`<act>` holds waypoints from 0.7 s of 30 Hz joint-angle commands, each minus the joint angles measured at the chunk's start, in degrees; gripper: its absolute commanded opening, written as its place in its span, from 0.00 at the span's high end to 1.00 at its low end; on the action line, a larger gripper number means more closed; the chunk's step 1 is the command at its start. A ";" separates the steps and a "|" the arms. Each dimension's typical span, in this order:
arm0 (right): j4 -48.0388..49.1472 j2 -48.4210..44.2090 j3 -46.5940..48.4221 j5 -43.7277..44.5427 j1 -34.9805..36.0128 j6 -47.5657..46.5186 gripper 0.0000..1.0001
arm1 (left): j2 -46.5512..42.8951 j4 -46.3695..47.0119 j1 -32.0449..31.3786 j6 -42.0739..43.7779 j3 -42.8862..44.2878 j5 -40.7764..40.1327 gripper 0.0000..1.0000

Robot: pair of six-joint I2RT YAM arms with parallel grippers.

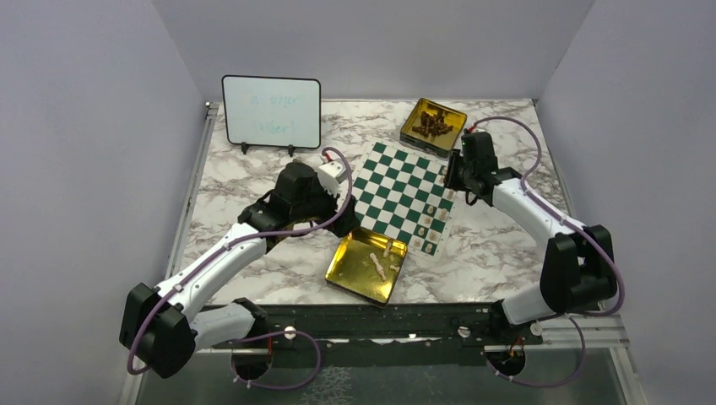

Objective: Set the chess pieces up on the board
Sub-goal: Place the chess piece on the chessboard, then pick up the chess piece from the storage box.

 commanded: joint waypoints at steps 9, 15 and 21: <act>0.38 -17.54 -5.71 -18.35 -0.24 4.32 0.59 | 1.38 -2.53 -12.71 2.13 5.55 -10.21 0.27; 0.82 -23.04 -9.55 -26.41 -0.10 7.20 0.60 | 4.94 -5.16 -12.79 -18.30 8.79 -12.63 0.29; 0.49 -25.66 -12.07 -31.35 1.43 9.23 0.61 | 2.58 -5.11 -12.30 -19.45 8.03 -21.49 0.10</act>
